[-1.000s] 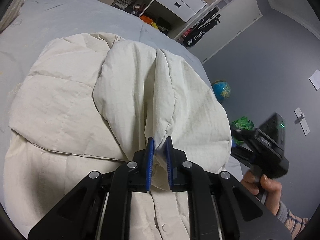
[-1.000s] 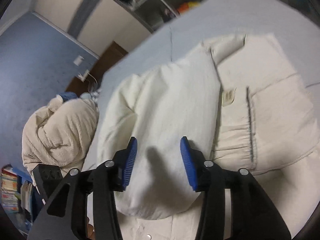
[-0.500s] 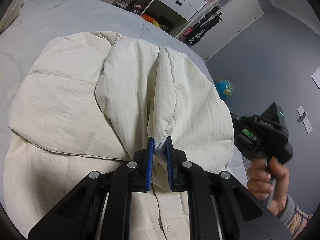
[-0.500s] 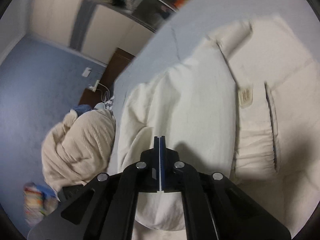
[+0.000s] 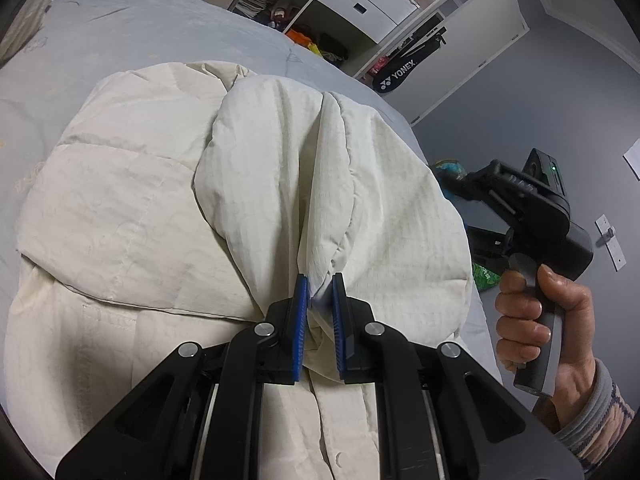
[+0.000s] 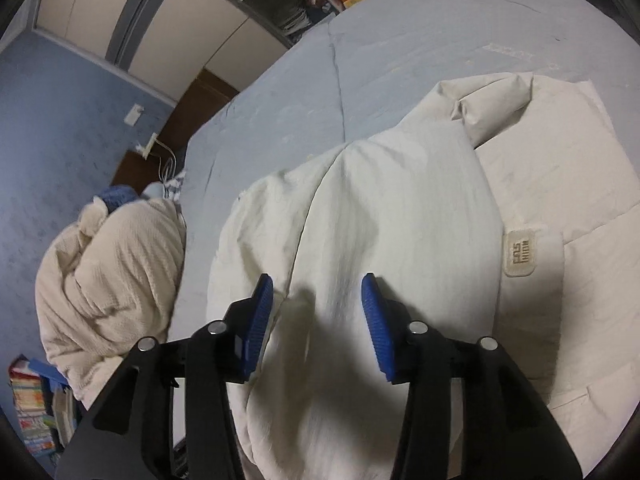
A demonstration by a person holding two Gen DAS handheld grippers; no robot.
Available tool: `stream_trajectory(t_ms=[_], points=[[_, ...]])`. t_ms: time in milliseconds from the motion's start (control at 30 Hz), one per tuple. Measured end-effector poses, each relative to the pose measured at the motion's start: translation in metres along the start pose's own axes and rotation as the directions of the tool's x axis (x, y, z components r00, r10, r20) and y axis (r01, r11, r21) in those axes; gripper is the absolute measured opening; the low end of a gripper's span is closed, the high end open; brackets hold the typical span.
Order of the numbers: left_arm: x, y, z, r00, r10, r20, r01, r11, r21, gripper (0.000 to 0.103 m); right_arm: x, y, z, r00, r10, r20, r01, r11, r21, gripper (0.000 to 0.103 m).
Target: Fold large clothes
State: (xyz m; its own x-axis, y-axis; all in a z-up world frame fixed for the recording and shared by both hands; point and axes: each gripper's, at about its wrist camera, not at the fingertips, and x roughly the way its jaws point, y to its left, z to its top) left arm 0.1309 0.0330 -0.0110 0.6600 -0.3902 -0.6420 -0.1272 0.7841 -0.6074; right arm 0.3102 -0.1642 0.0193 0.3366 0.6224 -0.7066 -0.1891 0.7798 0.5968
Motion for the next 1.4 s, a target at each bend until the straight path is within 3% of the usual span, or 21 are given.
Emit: stream_trajectory(t_ms=[67,267,433,767,867,967,1000,1067,1200,1400], points=[[0.000,0.000,0.000,1.000,0.000,0.001,0.000,1.000,-0.001,0.012,0.007,0.004,-0.001,1.000,-0.015,-0.020,0.015,1.000,-0.019,0.000],[-0.002,-0.001,0.001,1.000,0.000,0.004,0.000,1.000,0.000,0.012,-0.027,-0.007,0.001,0.994,0.041,0.104,-0.037,0.999,-0.033,0.000],[0.002,-0.002,-0.002,1.000,-0.008,-0.010,0.008,1.000,-0.002,0.014,-0.047,-0.021,-0.002,0.985,0.059,0.160,-0.057,0.998,-0.013,0.000],[0.015,-0.005,-0.005,0.998,0.035,-0.057,-0.033,0.999,0.031,0.015,-0.030,-0.058,-0.016,0.985,0.086,0.153,-0.097,0.993,0.062,0.000],[0.026,-0.012,-0.010,0.994,0.075,-0.085,-0.069,0.995,0.074,0.015,-0.026,-0.066,-0.019,0.988,0.074,0.135,-0.083,0.995,0.064,0.000],[0.034,-0.012,-0.008,0.991,0.104,-0.089,-0.097,0.992,0.081,0.016,-0.022,-0.067,-0.021,0.987,0.111,0.115,-0.117,0.992,0.049,0.000],[0.034,-0.011,-0.005,0.991,0.106,-0.085,-0.100,0.992,0.074,0.017,-0.026,-0.064,-0.020,0.985,0.121,0.120,-0.125,0.992,0.029,0.000],[0.033,-0.008,0.001,0.990,0.120,-0.072,-0.116,0.992,0.051,0.030,-0.034,-0.057,-0.022,0.982,0.136,0.131,-0.138,0.990,0.005,0.000],[0.023,-0.007,0.014,0.992,0.118,-0.047,-0.116,0.993,0.030,0.037,-0.060,-0.046,-0.033,0.980,0.148,0.131,-0.141,0.988,-0.060,0.000],[-0.015,-0.003,0.000,0.992,0.123,-0.031,-0.121,0.990,0.067,0.065,-0.110,-0.069,-0.077,0.991,0.126,0.045,-0.118,0.982,-0.146,0.000]])
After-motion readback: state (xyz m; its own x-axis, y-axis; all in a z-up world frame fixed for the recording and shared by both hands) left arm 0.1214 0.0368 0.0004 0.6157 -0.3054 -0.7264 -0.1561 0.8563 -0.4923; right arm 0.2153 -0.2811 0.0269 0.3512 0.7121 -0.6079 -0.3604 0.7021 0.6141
